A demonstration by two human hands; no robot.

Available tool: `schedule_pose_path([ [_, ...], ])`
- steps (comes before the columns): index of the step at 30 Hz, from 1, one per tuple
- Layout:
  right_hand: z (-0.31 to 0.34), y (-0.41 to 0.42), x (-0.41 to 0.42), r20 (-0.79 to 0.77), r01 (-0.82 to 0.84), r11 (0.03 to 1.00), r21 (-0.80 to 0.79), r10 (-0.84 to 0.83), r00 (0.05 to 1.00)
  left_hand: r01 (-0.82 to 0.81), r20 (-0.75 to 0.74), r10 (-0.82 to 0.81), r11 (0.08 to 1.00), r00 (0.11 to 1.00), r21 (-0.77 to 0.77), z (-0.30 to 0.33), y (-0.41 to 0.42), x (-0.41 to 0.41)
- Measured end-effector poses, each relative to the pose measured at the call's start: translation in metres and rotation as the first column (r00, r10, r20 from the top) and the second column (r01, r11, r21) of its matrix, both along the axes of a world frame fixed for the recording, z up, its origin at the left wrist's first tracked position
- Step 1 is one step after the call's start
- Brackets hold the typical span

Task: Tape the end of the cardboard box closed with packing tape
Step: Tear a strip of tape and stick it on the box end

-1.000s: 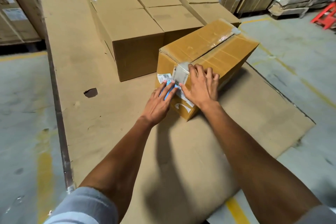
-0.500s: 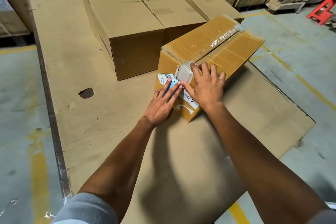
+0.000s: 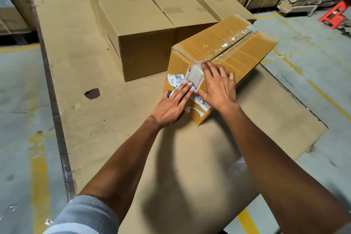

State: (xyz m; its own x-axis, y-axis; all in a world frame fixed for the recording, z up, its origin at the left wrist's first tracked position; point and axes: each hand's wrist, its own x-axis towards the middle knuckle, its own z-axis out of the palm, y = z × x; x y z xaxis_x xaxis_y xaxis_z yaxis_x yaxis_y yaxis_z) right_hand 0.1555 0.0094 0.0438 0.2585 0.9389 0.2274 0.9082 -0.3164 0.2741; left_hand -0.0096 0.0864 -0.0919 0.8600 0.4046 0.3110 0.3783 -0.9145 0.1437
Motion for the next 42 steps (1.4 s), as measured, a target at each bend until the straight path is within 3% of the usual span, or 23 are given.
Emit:
schedule_pose_path([
  [12,-0.001,0.001,-0.008,0.011,0.034,0.999,-0.003,-0.034,0.999,0.024,0.047,-0.024,1.0,0.999,0.012,0.002,0.003,-0.006],
  [28,0.006,-0.003,-0.016,0.032,0.031,0.999,0.023,-0.031,0.999,0.02,0.103,-0.008,0.993,0.995,-0.116,0.003,0.011,0.002],
  [35,0.004,0.003,-0.015,0.044,0.041,0.999,0.01,-0.041,0.998,0.068,-0.06,-0.081,0.98,0.995,-0.189,-0.025,-0.018,-0.005],
  [42,-0.002,0.002,-0.006,0.062,0.022,1.0,-0.001,-0.022,0.998,-0.024,-0.018,0.022,0.993,1.0,-0.117,-0.004,-0.01,-0.013],
])
